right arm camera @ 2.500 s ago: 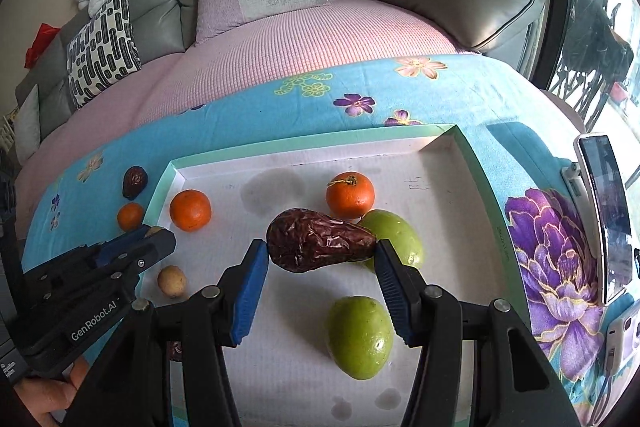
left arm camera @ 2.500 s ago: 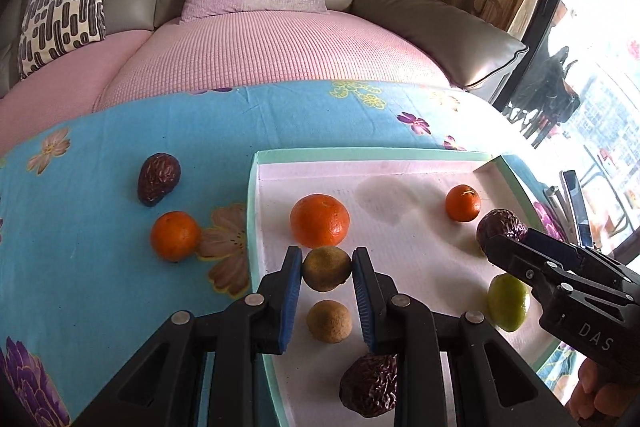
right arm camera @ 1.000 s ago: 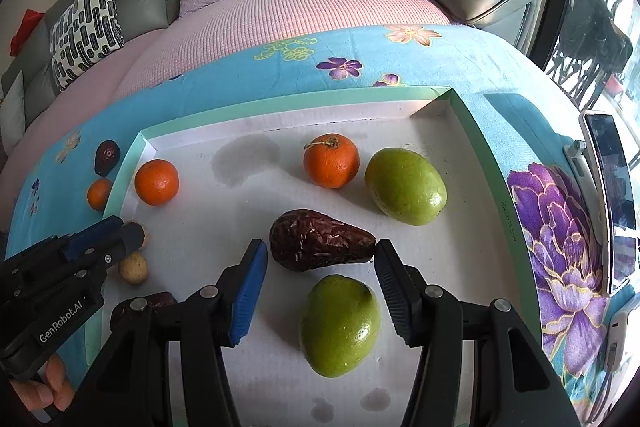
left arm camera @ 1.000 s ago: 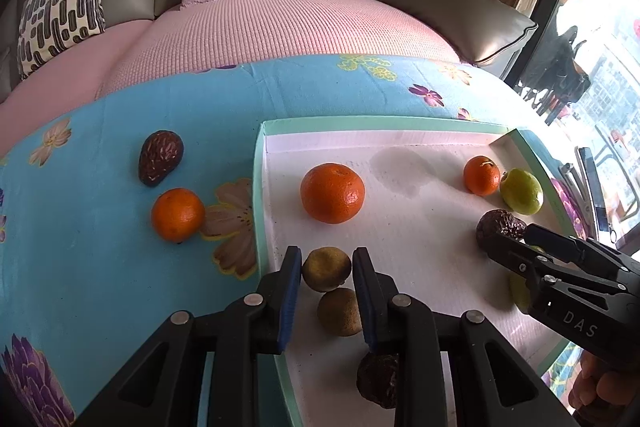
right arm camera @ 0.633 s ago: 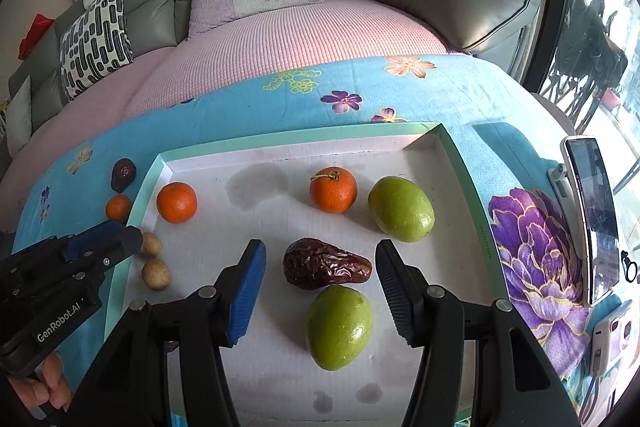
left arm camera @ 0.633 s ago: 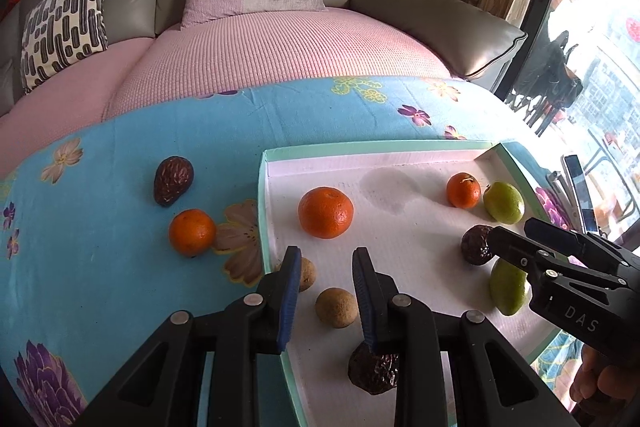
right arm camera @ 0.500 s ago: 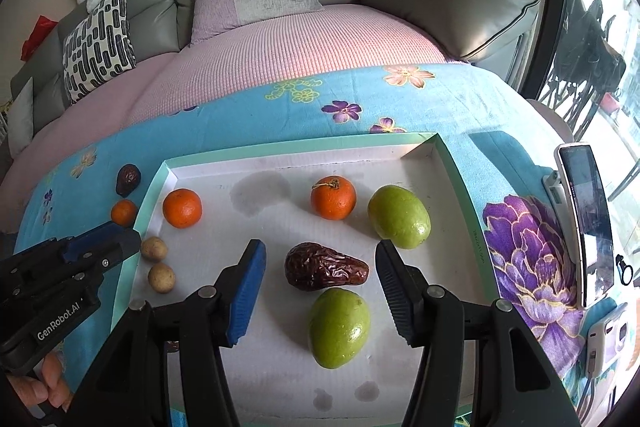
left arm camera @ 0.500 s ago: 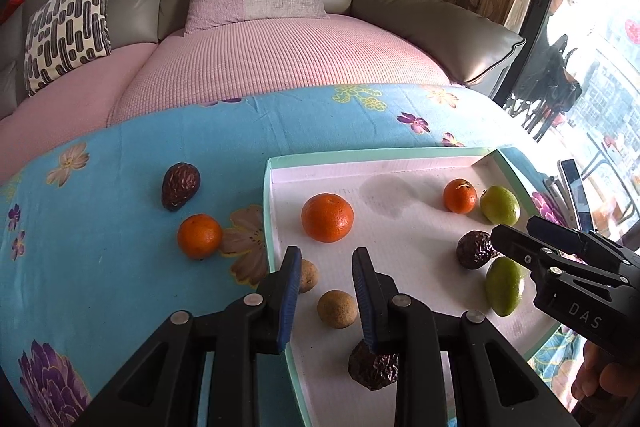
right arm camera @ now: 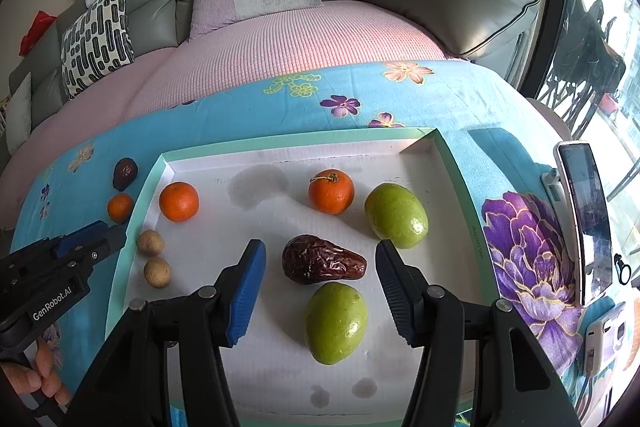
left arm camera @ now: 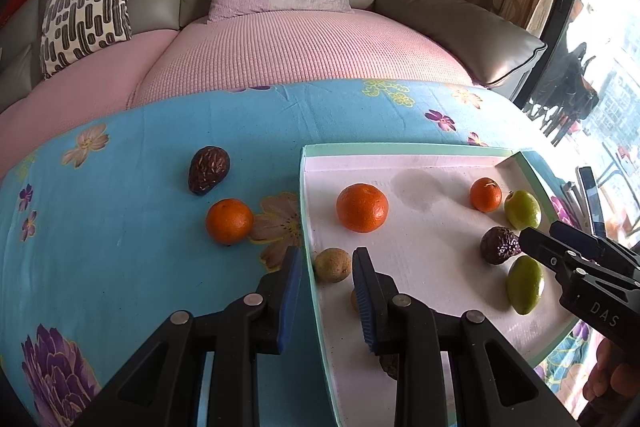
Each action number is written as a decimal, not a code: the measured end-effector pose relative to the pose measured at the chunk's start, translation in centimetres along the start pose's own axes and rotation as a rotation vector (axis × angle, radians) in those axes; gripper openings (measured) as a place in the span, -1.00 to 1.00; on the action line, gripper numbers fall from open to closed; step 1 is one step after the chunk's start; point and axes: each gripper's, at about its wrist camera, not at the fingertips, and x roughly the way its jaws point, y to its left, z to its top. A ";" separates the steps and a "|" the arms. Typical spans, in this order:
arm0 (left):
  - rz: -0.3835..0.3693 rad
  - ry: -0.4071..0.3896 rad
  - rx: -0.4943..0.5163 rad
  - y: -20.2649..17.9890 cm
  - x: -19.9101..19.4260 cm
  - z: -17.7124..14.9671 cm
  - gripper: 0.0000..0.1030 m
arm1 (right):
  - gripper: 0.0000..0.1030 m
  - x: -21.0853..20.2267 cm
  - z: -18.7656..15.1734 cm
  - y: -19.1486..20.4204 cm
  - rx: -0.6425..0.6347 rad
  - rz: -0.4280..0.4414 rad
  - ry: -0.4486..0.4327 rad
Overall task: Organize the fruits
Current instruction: 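Withdraw both open tools from the tray toward the bedspread, then grasp the last orange on the bedspread with the right tool while the left tool approaches the dark date, then grasp the dark date with the left tool while the right tool lifts its orange toward the tray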
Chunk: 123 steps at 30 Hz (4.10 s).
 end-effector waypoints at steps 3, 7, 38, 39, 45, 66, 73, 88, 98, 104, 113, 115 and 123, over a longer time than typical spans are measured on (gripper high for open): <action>0.026 0.016 -0.025 0.8 0.3 -0.2 -0.05 | 0.41 0.2 -0.1 -0.1 0.000 -0.007 0.002; 0.060 0.015 -0.057 1.8 0.3 -0.4 0.48 | 0.55 0.3 -0.1 -0.2 0.000 -0.011 0.002; 0.141 -0.001 -0.105 4.8 0.1 -0.9 1.00 | 0.97 0.4 -0.2 0.5 -0.004 0.032 -0.049; 0.141 -0.004 -0.109 5.0 -0.1 -0.9 1.00 | 0.97 0.4 -0.2 0.7 -0.011 0.038 -0.049; 0.166 -0.029 -0.156 7.0 -1.1 -0.7 1.00 | 0.97 0.4 -0.2 2.3 -0.054 0.072 -0.054; 0.271 -0.112 -0.415 17.3 -5.8 -2.1 1.00 | 0.96 1.7 -0.9 10.7 -0.189 0.202 -0.020; 0.263 -0.071 -0.439 18.6 -5.0 -2.5 1.00 | 0.96 2.4 -0.9 13.1 -0.232 0.205 -0.018; 0.352 -0.076 -0.391 19.6 -4.8 -1.4 1.00 | 0.92 4.0 2.8 18.6 -0.318 0.266 -0.027; 0.426 -0.067 -0.410 22.2 -4.4 -1.7 1.00 | 0.15 7.7 2.8 22.1 -0.388 0.273 0.069; 0.414 -0.054 -0.433 23.0 -4.1 -2.1 1.00 | -0.07 10.1 2.6 22.4 -0.392 0.250 0.116; 0.408 -0.042 -0.424 22.8 -3.7 -2.1 1.00 | -0.27 10.2 2.4 22.5 -0.405 0.241 0.125; 0.407 -0.044 -0.423 22.7 -3.8 -2.1 1.00 | -0.27 9.7 2.2 22.3 -0.398 0.251 0.122; 0.364 -0.051 -0.418 21.8 -3.7 -1.7 1.00 | -0.27 5.3 1.7 19.6 -0.335 0.280 0.045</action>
